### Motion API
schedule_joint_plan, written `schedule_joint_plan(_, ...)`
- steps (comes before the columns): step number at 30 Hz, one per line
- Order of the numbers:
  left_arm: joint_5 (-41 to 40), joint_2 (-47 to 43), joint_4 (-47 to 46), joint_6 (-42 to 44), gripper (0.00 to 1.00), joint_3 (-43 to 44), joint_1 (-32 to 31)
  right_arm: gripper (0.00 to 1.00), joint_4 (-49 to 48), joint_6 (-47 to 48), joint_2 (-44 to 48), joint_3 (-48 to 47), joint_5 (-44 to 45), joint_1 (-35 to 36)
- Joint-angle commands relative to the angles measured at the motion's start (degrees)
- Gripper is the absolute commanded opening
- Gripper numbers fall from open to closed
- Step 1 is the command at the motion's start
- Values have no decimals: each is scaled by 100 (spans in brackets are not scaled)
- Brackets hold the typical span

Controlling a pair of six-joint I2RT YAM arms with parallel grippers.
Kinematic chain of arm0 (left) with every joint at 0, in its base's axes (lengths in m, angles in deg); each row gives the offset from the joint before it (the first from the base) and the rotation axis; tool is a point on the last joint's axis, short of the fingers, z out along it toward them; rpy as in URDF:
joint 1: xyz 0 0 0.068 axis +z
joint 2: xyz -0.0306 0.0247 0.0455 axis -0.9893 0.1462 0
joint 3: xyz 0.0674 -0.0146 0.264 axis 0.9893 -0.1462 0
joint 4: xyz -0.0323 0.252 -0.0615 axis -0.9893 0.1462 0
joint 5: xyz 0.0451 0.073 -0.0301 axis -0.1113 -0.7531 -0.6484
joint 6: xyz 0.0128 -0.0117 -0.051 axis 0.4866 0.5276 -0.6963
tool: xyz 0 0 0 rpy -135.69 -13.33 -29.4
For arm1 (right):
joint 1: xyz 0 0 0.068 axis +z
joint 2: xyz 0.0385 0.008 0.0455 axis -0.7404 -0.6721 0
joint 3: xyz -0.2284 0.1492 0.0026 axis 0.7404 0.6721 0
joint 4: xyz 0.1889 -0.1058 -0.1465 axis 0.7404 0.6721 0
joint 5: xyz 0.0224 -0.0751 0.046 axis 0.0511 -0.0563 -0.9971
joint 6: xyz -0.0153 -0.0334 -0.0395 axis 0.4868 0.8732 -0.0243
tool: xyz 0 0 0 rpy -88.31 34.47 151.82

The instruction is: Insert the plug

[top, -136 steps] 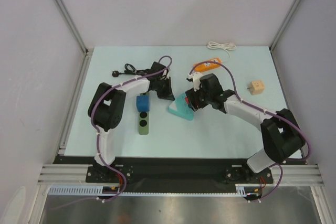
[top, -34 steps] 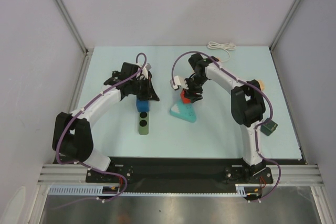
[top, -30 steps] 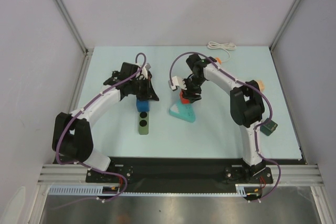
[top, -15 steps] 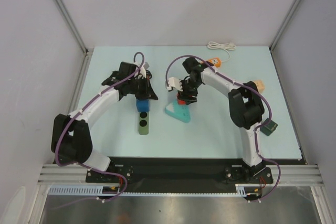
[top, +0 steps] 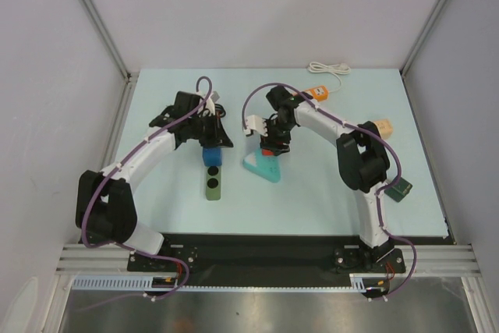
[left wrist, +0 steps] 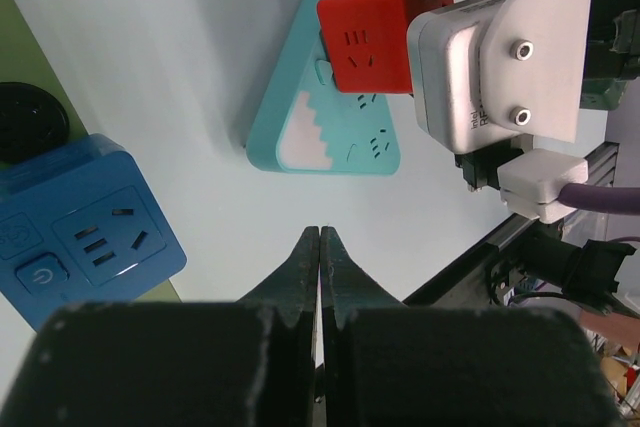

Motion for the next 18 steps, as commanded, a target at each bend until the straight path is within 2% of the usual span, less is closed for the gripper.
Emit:
schedule_joint_plan(1, 25, -246, -129, 47, 0, -42, 33, 51, 58, -116, -250, 50, 166, 146)
schedule_joint_plan(2, 25, -255, -129, 48, 0, -42, 33, 60, 67, -125, -241, 41, 149, 128)
schedule_joint_plan(7, 33, -264, -137, 48, 0, -50, 42, 67, -29, -230, -136, -47, 96, 85)
schedule_joint_plan(10, 25, -263, -129, 65, 0, -59, 51, 100, -91, -257, -66, -82, 43, 75)
schedule_joint_plan(18, -55, -325, -137, 83, 0, -77, 51, 100, -232, -301, 365, -73, -106, -74)
